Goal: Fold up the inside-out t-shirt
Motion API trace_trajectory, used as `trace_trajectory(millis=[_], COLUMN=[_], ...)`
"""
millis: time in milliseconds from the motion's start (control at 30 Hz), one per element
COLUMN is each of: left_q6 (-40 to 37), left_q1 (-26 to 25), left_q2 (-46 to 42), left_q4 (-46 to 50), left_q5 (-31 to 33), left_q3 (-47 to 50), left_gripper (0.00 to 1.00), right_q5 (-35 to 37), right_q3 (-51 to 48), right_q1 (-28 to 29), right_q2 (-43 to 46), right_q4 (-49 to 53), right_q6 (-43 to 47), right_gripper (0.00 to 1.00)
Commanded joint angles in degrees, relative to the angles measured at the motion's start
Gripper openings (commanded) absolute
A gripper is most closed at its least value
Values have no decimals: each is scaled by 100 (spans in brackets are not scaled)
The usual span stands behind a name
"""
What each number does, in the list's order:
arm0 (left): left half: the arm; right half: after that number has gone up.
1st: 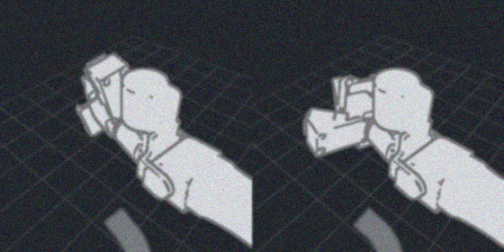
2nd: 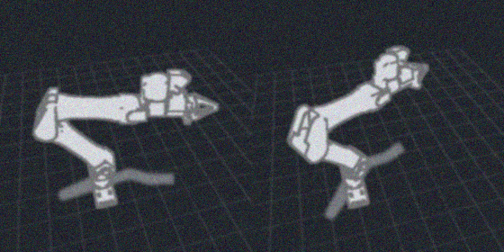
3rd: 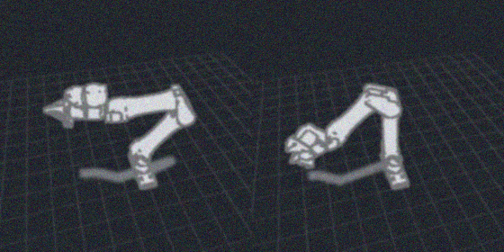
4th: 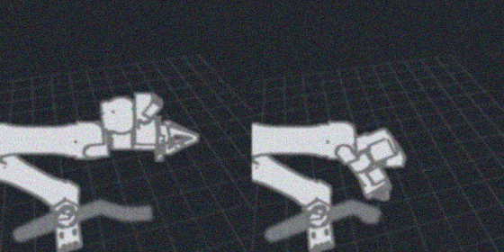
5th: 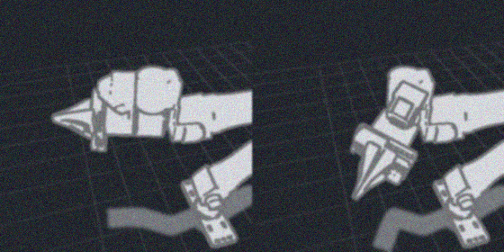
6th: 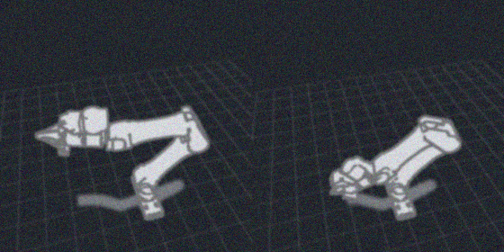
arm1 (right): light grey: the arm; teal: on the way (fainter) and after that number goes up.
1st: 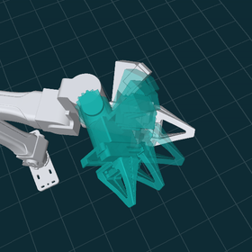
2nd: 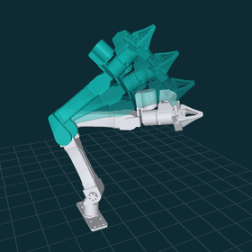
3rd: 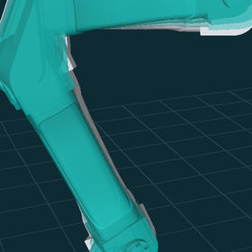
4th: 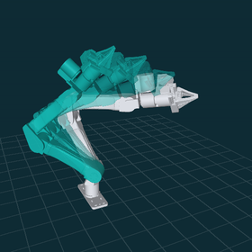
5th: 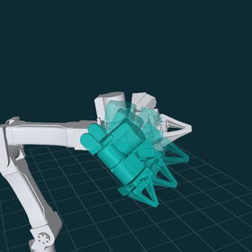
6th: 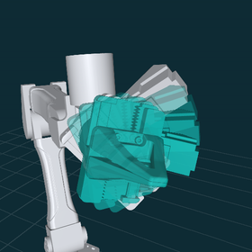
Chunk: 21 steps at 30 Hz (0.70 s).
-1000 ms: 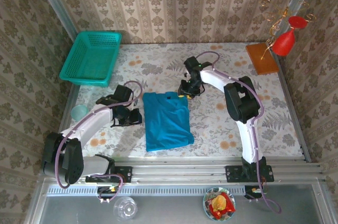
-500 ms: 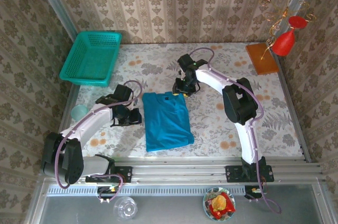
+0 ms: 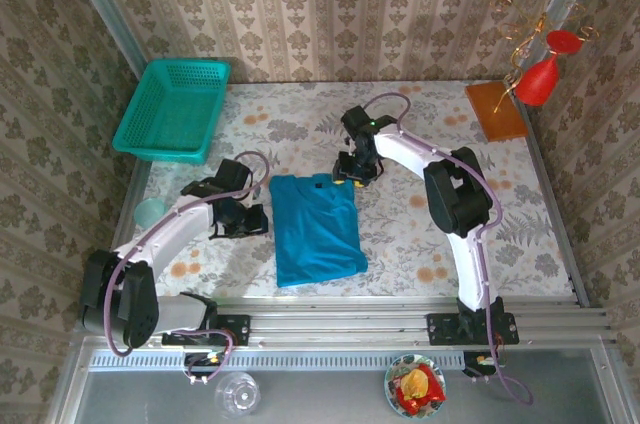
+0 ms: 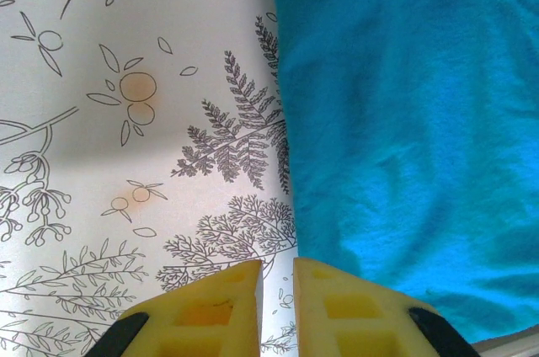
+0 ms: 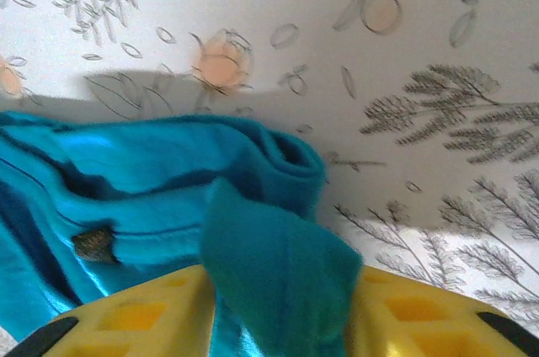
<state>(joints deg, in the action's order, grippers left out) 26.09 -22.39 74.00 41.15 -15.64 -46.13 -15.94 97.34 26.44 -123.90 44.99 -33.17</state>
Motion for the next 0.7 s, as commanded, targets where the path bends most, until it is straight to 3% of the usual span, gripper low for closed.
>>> trace_trajectory(millis=[0, 300, 667], left_q6=[-37, -35, -47], left_q1=[33, -54, -134], left_q2=[123, 303, 384], left_q4=[156, 175, 232], left_q5=[-8, -9, -1], left_q3=[-192, -313, -397], left_gripper=[18, 18, 18], right_q5=[-240, -155, -285], right_q3=[-128, -78, 385], right_q1=[-25, 121, 110], right_q2=[354, 604, 27], right_q4=[-105, 56, 82], right_q6=[-5, -32, 60], right_gripper=[38, 41, 26])
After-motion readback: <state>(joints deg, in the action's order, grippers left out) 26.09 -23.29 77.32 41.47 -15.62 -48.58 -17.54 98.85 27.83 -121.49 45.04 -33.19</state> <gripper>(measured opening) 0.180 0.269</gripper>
